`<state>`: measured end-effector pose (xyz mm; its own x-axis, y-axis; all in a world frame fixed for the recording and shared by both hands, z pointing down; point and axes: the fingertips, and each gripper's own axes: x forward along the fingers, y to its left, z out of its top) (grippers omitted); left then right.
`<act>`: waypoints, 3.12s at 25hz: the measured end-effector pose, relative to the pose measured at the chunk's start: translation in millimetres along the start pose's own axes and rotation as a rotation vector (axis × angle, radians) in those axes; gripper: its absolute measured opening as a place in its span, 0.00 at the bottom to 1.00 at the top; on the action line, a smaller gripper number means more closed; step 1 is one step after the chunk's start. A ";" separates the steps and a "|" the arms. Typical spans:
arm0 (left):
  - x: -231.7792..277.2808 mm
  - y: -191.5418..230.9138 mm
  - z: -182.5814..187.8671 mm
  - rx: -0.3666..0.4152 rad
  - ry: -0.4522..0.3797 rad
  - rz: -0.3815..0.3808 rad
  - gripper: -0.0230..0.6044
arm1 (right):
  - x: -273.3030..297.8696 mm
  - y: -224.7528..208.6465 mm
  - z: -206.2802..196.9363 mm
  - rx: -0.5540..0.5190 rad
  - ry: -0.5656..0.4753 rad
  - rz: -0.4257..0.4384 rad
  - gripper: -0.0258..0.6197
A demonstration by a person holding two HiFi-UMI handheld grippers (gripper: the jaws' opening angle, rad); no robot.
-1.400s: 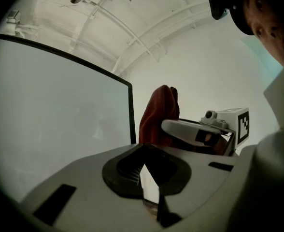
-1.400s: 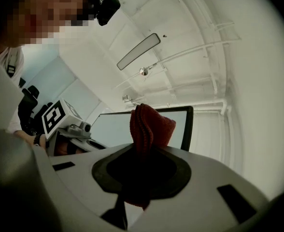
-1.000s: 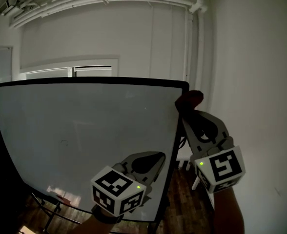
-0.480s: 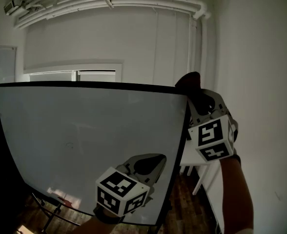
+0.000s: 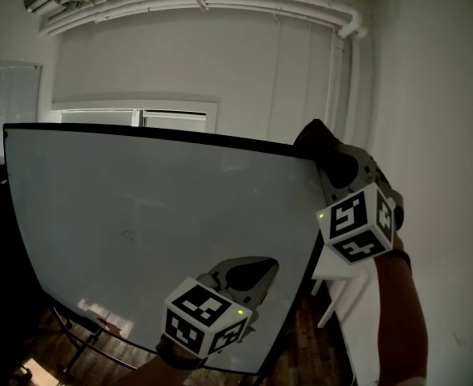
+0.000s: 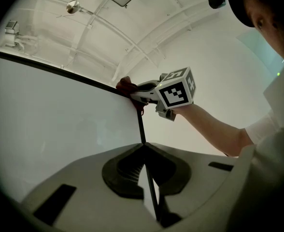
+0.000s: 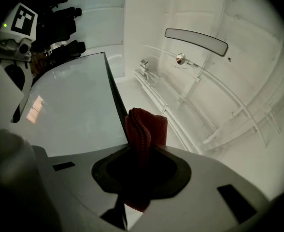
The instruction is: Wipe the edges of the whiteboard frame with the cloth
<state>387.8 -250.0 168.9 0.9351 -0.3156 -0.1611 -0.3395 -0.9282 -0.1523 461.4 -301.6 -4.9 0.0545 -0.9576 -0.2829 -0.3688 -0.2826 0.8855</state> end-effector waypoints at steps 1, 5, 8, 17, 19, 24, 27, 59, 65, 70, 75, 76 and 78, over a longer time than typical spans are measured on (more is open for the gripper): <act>-1.9 2.3 1.2 0.000 -0.004 0.003 0.05 | 1.7 4.1 4.5 -0.019 -0.003 0.010 0.15; -10.0 9.6 9.5 0.013 -0.015 0.014 0.05 | 7.2 18.2 22.4 -0.070 -0.016 0.049 0.15; -16.4 15.5 18.4 0.026 -0.027 0.026 0.05 | 11.5 25.9 33.6 -0.087 -0.029 0.073 0.15; -53.8 36.5 30.2 0.035 -0.052 0.072 0.05 | 24.4 53.7 75.4 -0.073 -0.064 0.107 0.15; -65.7 43.3 30.2 0.030 -0.055 0.079 0.05 | 25.1 56.1 88.6 -0.043 -0.078 0.102 0.15; -91.6 64.8 29.9 0.028 -0.056 0.093 0.05 | 15.5 50.6 105.3 -0.015 -0.095 0.057 0.15; -105.7 77.4 26.4 0.020 -0.054 0.096 0.05 | 18.7 44.4 96.5 -0.029 -0.041 0.024 0.15; -195.2 150.6 7.8 0.043 -0.016 0.172 0.05 | 77.7 113.2 190.5 -0.046 0.019 0.005 0.15; -235.0 192.3 13.9 0.070 -0.010 0.156 0.05 | 94.0 136.1 232.0 -0.028 0.022 -0.031 0.15; -255.1 214.8 15.6 0.064 -0.015 0.125 0.05 | 107.0 150.8 261.9 -0.032 0.029 -0.051 0.15; -278.9 234.9 17.6 0.059 -0.021 0.123 0.05 | 120.1 168.6 295.1 -0.047 0.028 -0.033 0.15; -284.6 238.7 19.0 0.061 -0.025 0.125 0.05 | 122.6 173.0 302.2 -0.049 0.025 -0.031 0.15; -296.3 247.0 20.1 0.064 -0.027 0.133 0.05 | 128.1 182.3 316.5 -0.053 0.017 -0.027 0.15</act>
<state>24.8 -381.7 159.4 0.8787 -0.4288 -0.2097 -0.4668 -0.8637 -0.1901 107.5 -457.9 3.6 0.0797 -0.9504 -0.3006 -0.3171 -0.3101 0.8963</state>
